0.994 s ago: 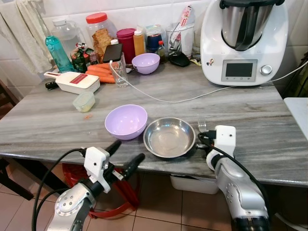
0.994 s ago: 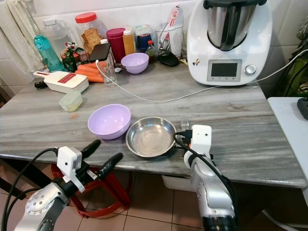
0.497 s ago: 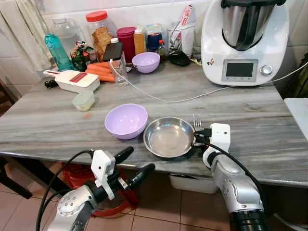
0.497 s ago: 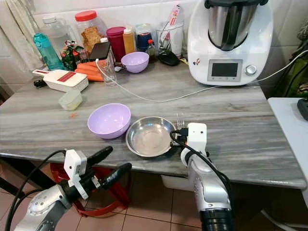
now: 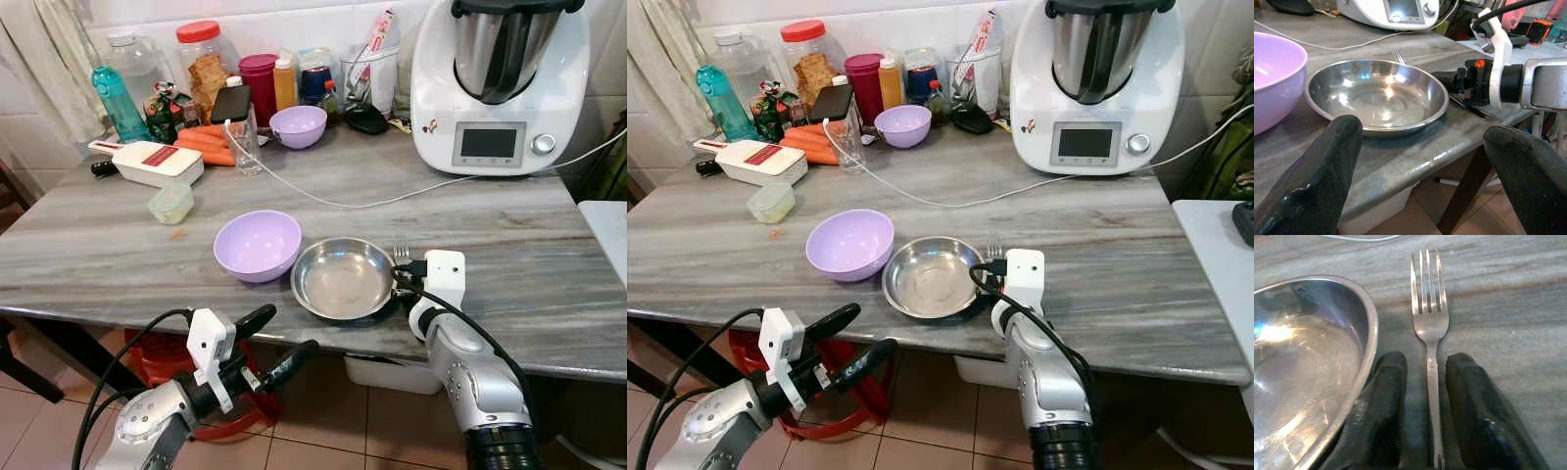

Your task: Setting the table

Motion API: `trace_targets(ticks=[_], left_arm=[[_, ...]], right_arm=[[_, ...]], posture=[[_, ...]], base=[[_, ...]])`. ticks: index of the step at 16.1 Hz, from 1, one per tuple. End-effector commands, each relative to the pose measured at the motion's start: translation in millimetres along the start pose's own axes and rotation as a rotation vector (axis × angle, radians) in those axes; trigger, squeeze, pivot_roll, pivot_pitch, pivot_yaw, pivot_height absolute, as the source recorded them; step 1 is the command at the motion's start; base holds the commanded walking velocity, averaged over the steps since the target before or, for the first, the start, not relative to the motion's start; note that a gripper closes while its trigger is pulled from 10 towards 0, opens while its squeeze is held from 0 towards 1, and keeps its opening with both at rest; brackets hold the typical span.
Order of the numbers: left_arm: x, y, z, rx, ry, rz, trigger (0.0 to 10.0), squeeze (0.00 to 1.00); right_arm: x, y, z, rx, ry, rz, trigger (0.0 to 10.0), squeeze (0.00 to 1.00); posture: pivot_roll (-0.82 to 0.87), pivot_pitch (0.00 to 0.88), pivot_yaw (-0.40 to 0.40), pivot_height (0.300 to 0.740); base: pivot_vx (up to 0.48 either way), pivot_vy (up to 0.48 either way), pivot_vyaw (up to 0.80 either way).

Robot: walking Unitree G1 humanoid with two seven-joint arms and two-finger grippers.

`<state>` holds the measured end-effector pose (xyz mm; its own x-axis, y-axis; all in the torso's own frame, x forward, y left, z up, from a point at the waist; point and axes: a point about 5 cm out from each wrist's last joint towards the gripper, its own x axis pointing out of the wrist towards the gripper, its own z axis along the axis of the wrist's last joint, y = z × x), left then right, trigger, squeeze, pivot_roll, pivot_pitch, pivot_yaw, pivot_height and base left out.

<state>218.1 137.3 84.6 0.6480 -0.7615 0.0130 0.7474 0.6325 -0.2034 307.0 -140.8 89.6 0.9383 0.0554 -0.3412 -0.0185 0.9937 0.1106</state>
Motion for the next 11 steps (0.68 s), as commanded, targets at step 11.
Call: trace_targets(ticks=[11], left_arm=[[2.2, -1.3, 10, 0.022, -0.023, 0.005, 10.0, 0.00]], right_arm=[[-29.8, -21.6, 38, -0.001, -0.287, -0.165, 10.0, 1.00]], posture=[[-0.09, 0.000, 0.104, 0.740]], base=[[0.000, 0.000, 0.00]])
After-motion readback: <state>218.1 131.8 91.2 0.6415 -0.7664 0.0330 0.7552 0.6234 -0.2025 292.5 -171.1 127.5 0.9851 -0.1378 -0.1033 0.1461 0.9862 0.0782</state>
